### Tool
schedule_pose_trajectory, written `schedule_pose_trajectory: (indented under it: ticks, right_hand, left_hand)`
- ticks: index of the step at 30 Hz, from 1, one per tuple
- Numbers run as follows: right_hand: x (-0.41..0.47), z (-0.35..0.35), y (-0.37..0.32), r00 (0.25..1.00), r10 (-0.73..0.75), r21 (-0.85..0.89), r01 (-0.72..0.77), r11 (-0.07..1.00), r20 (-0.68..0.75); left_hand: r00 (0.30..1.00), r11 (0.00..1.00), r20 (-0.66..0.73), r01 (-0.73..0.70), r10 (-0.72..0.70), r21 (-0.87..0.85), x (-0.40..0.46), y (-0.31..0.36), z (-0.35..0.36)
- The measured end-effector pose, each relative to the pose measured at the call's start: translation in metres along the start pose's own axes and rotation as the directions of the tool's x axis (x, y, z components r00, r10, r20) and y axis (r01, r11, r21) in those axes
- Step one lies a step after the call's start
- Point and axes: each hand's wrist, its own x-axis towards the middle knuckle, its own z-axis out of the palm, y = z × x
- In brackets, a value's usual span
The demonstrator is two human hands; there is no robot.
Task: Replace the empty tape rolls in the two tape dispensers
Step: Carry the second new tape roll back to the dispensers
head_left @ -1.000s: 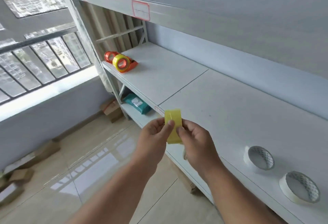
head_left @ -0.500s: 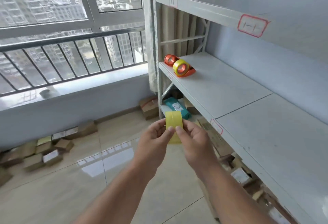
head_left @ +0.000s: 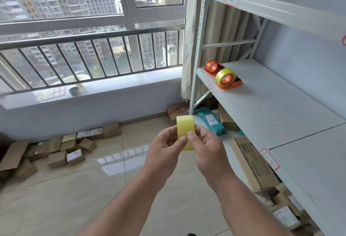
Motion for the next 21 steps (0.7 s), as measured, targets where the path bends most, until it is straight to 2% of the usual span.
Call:
schedule_pose_trajectory:
  ticks: [8, 13, 21]
  right_hand:
    - [0.083, 0.010, 0.003, 0.996, 0.039, 0.131, -0.050, 0.990, 0.084]
    - [0.131, 0.030, 0.009, 0.995, 0.100, 0.163, -0.102, 0.981, 0.023]
    - [0.195, 0.092, 0.021, 0.998, 0.060, 0.104, -0.061, 0.993, 0.010]
  left_hand:
    - [0.993, 1.000, -0.120, 0.014, -0.011, 0.024, 0.080, 0.016, -0.009]
    - [0.995, 0.999, -0.091, 0.036, -0.035, 0.015, 0.118, 0.011, -0.031]
    - [0.998, 0.999, -0.042, 0.049, -0.049, -0.007, 0.195, 0.023, -0.097]
